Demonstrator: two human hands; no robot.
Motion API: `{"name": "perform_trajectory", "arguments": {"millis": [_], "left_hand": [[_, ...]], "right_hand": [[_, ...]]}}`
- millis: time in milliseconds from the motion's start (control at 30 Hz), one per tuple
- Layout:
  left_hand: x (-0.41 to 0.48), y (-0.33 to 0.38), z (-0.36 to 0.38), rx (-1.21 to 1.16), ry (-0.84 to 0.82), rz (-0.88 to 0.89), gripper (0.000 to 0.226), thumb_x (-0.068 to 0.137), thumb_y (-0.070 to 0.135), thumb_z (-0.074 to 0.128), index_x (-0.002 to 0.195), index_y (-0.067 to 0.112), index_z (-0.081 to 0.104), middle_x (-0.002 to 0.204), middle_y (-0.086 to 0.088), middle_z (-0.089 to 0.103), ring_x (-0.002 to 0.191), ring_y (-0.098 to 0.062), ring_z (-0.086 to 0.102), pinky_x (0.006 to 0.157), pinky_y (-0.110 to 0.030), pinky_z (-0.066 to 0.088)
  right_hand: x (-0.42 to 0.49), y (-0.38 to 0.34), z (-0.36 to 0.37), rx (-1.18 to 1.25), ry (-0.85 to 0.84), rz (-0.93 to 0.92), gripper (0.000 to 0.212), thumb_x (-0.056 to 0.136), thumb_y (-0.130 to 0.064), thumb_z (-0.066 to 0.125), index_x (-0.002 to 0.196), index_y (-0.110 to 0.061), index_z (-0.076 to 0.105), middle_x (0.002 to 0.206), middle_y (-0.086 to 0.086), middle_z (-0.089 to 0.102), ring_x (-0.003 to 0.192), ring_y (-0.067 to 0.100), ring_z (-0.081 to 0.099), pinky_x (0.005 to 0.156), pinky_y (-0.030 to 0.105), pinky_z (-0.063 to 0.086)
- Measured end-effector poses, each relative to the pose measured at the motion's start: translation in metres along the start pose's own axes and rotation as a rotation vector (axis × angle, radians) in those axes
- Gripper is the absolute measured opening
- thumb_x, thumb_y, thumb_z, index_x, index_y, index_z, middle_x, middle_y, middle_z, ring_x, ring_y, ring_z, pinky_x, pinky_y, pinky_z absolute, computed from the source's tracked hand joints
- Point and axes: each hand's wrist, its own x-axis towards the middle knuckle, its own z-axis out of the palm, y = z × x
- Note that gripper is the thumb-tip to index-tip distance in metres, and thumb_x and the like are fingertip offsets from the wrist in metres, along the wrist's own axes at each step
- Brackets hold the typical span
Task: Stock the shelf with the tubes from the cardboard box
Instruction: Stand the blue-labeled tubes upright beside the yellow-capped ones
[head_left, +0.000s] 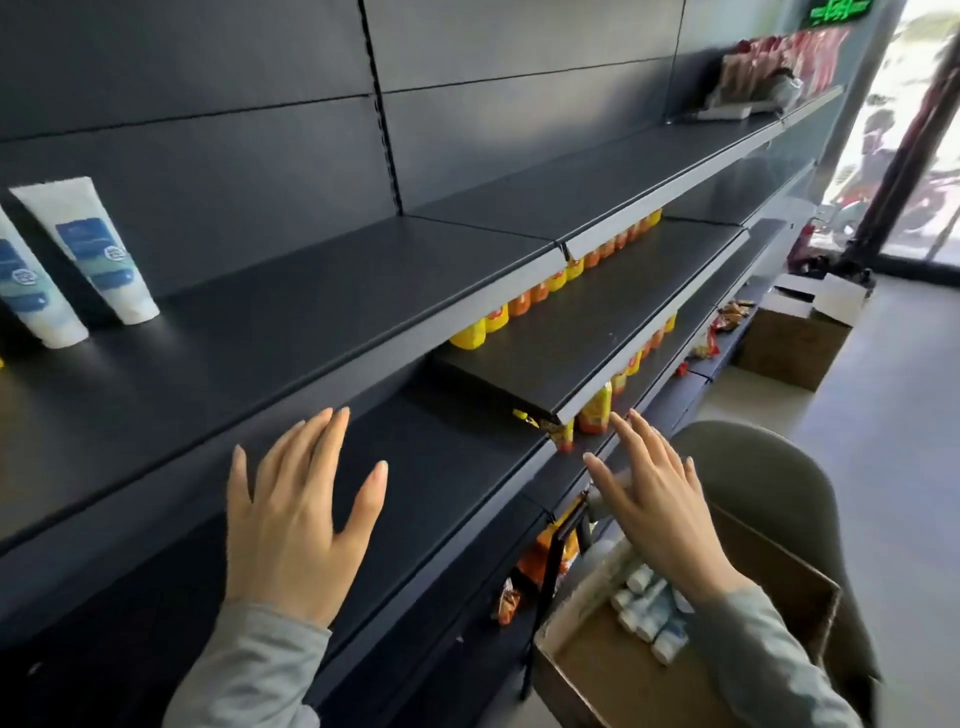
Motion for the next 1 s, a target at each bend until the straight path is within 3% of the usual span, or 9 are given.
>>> {"name": "perform_trajectory", "arguments": {"millis": [233,367,667,1000], "left_hand": [[0.022,0.040,0.074,-0.048,-0.253,0.120,0.087,0.086,0.068,0.008,0.131,0.007,0.051,0.132,-0.012,0.055,0.122,-0.031,0.051,0.105,-0.061,0.025],[0.030,0.061,0.120,-0.074,-0.372,0.116,0.083,0.080,0.065,0.016,0.137,0.012,0.044,0.140,-0.009,0.048,0.130,-0.027,0.042,0.111,-0.054,0.018],[0.011,0.081,0.226,-0.078,-0.654,0.096,0.091,0.069,0.071,0.008,0.143,0.023,0.033,0.149,0.003,0.035,0.138,-0.018,0.029,0.116,-0.043,0.007],[-0.031,0.086,0.323,-0.044,-0.862,0.092,0.092,0.066,0.071,0.011,0.140,0.022,0.038,0.146,0.003,0.039,0.137,-0.018,0.031,0.115,-0.043,0.013]], "right_hand": [[-0.021,0.075,0.013,-0.016,-0.041,0.275,0.068,0.091,-0.060,0.028,0.151,-0.031,0.013,0.160,-0.007,0.006,0.147,0.013,0.003,0.117,0.048,0.006],[-0.030,0.112,0.022,-0.024,-0.069,0.400,0.067,0.093,-0.058,0.032,0.150,-0.030,0.013,0.160,-0.006,0.006,0.147,0.015,0.005,0.117,0.047,0.006],[-0.044,0.201,0.070,-0.027,-0.135,0.640,0.064,0.095,-0.052,0.037,0.150,-0.024,0.020,0.159,0.000,0.015,0.145,0.018,0.016,0.116,0.047,0.020],[-0.042,0.278,0.167,0.051,-0.219,0.712,0.063,0.096,-0.046,0.041,0.149,-0.016,0.024,0.156,0.005,0.023,0.144,0.018,0.020,0.113,0.029,0.021]]}}
